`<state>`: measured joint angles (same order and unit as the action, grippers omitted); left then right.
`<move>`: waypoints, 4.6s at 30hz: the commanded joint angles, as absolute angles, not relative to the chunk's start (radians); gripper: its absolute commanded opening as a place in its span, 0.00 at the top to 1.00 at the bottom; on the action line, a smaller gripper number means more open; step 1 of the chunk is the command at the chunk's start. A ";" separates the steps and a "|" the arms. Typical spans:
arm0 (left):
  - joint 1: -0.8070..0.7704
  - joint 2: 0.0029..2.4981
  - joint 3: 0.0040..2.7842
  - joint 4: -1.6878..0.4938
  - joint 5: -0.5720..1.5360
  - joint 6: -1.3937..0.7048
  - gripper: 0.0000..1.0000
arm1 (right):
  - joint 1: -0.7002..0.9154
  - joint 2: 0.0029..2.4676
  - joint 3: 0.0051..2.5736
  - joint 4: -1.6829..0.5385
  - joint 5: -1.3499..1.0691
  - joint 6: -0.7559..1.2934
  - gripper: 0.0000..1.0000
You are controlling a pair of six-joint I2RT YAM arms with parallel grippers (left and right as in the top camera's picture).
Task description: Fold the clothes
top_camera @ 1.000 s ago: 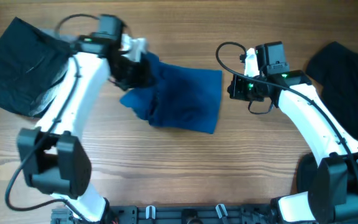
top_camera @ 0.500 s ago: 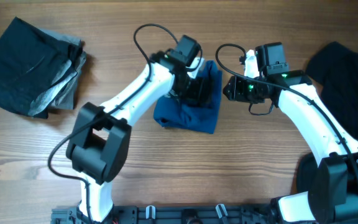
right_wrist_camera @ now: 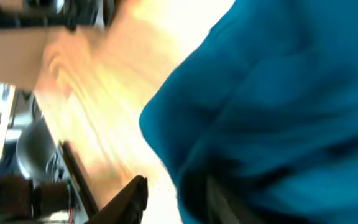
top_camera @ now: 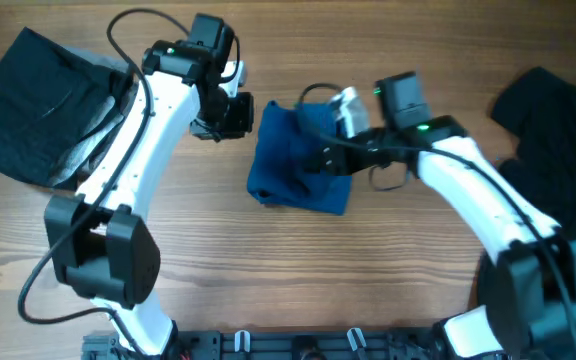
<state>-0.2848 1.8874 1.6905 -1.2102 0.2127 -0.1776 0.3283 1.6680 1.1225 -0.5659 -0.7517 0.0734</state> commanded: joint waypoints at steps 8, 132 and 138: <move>-0.273 1.901 1.645 -1.186 0.246 -0.165 0.95 | 0.200 1.791 1.131 -0.852 -0.144 0.550 0.94; 0.223 1.056 1.781 -1.539 0.391 0.300 0.00 | 0.059 0.683 1.367 -1.177 0.065 0.509 0.00; 0.223 1.056 1.781 -1.539 0.391 0.300 0.00 | 0.059 0.582 1.189 -0.757 -0.008 -0.053 0.00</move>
<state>0.2287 1.0565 1.7813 -1.5402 0.3923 0.2867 0.0563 0.6556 1.3022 -0.8482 0.0013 0.1562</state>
